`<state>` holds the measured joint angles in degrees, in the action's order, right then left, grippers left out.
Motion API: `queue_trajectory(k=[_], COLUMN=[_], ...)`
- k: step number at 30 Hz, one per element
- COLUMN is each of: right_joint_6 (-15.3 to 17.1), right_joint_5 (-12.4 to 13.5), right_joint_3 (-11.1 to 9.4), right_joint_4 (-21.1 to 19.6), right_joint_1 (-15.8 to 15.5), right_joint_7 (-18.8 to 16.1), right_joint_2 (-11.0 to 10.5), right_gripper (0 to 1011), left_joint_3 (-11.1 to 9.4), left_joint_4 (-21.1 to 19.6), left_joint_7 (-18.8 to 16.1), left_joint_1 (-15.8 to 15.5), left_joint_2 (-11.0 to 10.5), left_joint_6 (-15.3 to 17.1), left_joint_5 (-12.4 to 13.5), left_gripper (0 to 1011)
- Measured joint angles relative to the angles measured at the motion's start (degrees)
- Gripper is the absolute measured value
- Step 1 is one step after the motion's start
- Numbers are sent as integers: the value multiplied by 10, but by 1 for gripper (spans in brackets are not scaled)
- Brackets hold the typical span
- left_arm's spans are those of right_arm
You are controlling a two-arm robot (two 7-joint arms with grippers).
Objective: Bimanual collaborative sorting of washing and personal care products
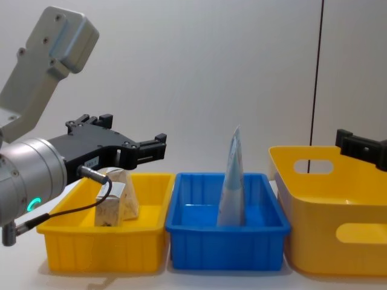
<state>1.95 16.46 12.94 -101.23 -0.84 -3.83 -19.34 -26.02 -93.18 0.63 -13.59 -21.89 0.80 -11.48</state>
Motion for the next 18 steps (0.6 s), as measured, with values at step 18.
queue_trajectory(k=[18], right_joint_6=[0], right_joint_5=[0], right_joint_3=[0], right_joint_4=[0], right_joint_1=[0], right_joint_7=[0], right_joint_2=[0], right_gripper=[1002], left_joint_3=[0], left_joint_4=[0], left_joint_7=[0], left_joint_1=[0], left_joint_2=[0], left_joint_6=[0], left_joint_5=[0], left_gripper=[1001])
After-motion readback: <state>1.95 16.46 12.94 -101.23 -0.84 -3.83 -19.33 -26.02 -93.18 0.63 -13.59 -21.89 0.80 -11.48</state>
